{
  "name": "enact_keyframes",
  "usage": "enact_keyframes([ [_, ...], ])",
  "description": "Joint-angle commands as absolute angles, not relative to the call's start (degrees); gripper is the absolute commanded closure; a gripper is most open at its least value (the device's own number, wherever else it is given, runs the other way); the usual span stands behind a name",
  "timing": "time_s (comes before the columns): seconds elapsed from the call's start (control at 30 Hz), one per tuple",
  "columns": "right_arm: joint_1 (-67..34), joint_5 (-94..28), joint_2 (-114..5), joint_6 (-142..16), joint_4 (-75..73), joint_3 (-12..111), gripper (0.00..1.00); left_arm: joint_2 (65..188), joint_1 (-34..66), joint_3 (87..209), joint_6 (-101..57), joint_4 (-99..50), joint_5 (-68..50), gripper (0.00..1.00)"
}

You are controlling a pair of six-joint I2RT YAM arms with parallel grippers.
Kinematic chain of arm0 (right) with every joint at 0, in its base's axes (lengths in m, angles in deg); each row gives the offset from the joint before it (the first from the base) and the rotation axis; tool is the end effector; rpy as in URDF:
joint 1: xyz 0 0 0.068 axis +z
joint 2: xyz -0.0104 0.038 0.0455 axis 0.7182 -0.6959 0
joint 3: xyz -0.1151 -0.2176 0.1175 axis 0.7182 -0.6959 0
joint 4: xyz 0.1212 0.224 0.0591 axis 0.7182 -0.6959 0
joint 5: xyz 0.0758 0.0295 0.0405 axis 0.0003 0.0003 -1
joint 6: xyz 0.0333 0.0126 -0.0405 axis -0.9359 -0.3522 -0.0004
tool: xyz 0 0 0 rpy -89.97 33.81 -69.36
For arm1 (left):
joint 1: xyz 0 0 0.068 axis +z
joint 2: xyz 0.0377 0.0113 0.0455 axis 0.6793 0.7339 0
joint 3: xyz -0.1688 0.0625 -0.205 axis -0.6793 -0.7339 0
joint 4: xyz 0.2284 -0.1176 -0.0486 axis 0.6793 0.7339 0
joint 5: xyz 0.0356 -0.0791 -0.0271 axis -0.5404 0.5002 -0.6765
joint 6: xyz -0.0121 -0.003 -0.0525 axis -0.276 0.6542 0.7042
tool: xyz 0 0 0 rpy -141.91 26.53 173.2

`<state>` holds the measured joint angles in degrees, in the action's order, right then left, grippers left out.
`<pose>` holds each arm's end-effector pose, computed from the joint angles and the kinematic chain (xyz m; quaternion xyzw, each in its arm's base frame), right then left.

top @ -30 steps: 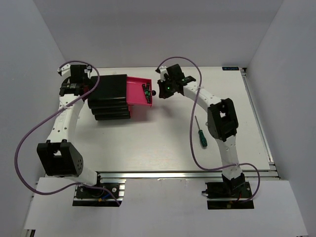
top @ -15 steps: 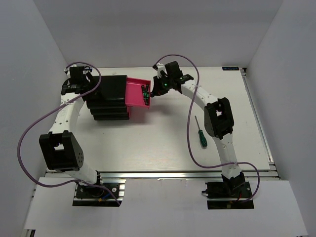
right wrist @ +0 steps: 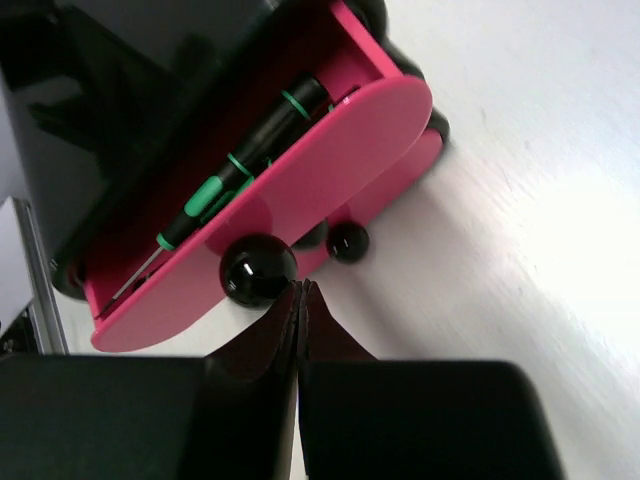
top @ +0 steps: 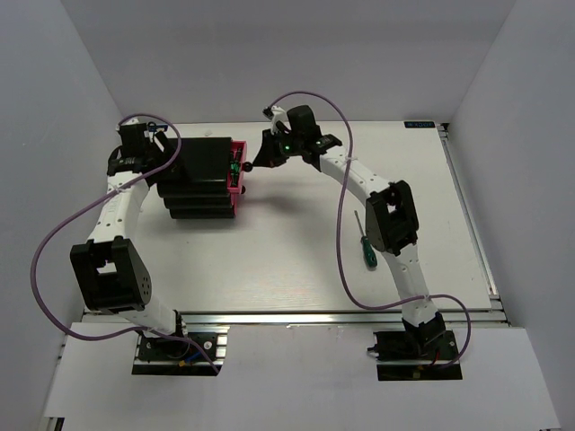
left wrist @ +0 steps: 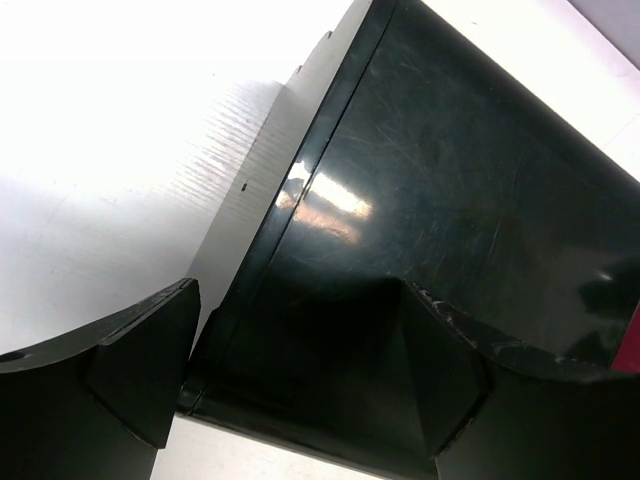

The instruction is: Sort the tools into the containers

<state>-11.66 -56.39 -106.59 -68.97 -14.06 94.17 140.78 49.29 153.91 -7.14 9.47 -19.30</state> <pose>0.4407 0.3224 0.2649 -0.2913 0.7784 0.4114 0.3743 0.3479 0.0412 0.3105 -0.2665 0.8801 -0.0491 0.3899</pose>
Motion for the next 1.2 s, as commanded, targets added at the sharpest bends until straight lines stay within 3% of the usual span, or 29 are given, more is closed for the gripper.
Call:
enact_keyframes([
  [0.0, -9.61, -58.42, -108.91, -72.28, -8.85, 99.36, 1.00, 142.08, 48.59, 151.04, -7.78, 12.16, -13.06, 0.11],
  [0.47, -7.58, -55.01, -115.16, -76.16, -2.96, 105.97, 0.99, 142.17, 48.59, 148.67, -7.52, 12.51, -10.33, 0.11],
  [0.57, -8.81, -53.75, -110.60, -72.46, -1.22, 99.66, 0.85, 142.08, 48.59, 149.28, -6.90, 12.77, -11.91, 0.10],
  [0.6, -9.42, -54.54, -109.37, -72.28, 1.15, 97.11, 0.68, 142.25, 48.50, 149.63, -6.73, 12.86, -12.26, 0.10],
  [0.7, -11.53, -57.79, -108.03, -70.09, 2.94, 93.04, 0.52, 142.43, 48.59, 150.07, -6.46, 12.95, -13.14, 0.10],
  [0.97, -12.59, -69.82, -110.32, -64.02, 4.93, 90.76, 0.42, 142.69, 48.59, 151.04, -6.55, 13.65, -13.58, 0.10],
  [1.17, -11.36, -71.42, -115.15, -63.49, 5.12, 96.73, 0.39, 142.61, 48.59, 151.30, -6.55, 13.65, -12.53, 0.10],
])
